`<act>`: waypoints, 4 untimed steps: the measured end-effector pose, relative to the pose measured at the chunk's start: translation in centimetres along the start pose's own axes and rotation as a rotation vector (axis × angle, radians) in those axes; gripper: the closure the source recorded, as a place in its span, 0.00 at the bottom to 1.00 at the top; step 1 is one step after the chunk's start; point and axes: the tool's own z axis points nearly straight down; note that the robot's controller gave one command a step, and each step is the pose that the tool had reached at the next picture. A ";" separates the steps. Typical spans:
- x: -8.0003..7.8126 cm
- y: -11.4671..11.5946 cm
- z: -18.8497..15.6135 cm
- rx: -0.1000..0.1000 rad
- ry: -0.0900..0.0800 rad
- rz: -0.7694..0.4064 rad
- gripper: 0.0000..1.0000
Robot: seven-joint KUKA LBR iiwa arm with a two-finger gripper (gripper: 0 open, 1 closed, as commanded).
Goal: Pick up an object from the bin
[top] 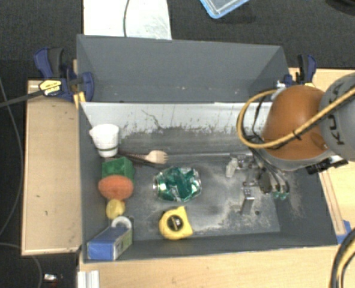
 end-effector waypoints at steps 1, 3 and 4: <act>-0.2 0.0 -0.4 0.000 -0.008 -0.002 0.00; -4.5 11.3 1.4 0.004 -0.016 -0.296 0.00; -5.3 15.8 2.5 0.001 -0.009 -0.167 0.00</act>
Offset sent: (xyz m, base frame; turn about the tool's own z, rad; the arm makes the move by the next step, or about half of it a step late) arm 0.0284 0.1562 -0.0609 -0.2162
